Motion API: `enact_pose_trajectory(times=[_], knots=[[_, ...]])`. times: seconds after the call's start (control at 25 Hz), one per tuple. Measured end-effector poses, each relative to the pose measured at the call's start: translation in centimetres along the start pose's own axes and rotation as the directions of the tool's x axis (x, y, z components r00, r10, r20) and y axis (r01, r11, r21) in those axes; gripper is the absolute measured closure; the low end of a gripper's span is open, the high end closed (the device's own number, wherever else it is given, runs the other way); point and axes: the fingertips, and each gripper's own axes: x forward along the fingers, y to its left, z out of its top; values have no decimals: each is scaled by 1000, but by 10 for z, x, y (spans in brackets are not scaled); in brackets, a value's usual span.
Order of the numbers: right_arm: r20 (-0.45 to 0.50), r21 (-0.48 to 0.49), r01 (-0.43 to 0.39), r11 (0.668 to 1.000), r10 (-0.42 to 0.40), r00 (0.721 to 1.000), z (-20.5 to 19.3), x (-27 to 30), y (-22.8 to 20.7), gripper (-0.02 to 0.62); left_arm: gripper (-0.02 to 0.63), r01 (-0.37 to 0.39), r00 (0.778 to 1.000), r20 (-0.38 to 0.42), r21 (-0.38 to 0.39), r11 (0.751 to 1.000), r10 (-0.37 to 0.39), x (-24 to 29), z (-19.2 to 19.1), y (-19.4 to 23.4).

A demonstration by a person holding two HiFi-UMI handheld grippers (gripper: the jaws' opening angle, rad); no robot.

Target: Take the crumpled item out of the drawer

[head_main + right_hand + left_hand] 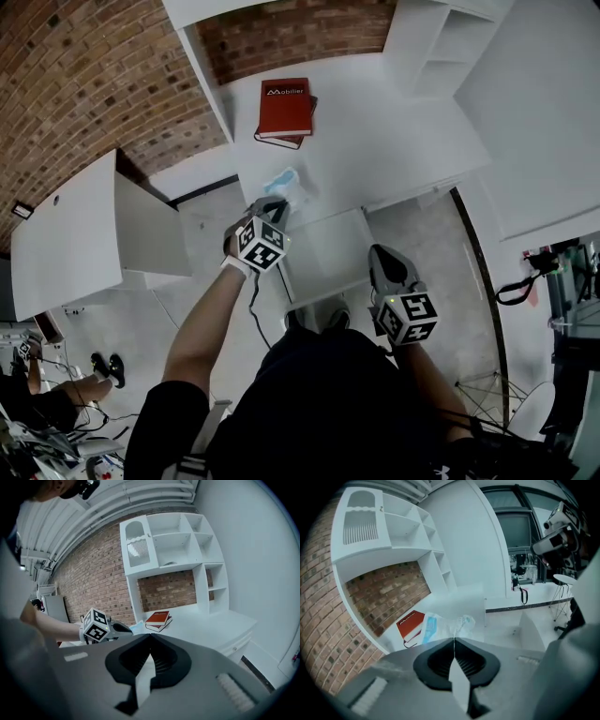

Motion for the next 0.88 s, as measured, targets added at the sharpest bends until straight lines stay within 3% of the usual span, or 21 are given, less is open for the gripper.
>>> enact_pose_trajectory(times=[0.52, 0.88], knots=[[-53, 72, 149, 986, -146, 988, -32, -11, -26, 592, 598, 137, 977, -173, 50, 989, -126, 92, -57, 4], [-78, 121, 234, 965, -226, 971, -47, -21, -42, 592, 598, 167, 960, -236, 50, 985, -151, 127, -72, 2]])
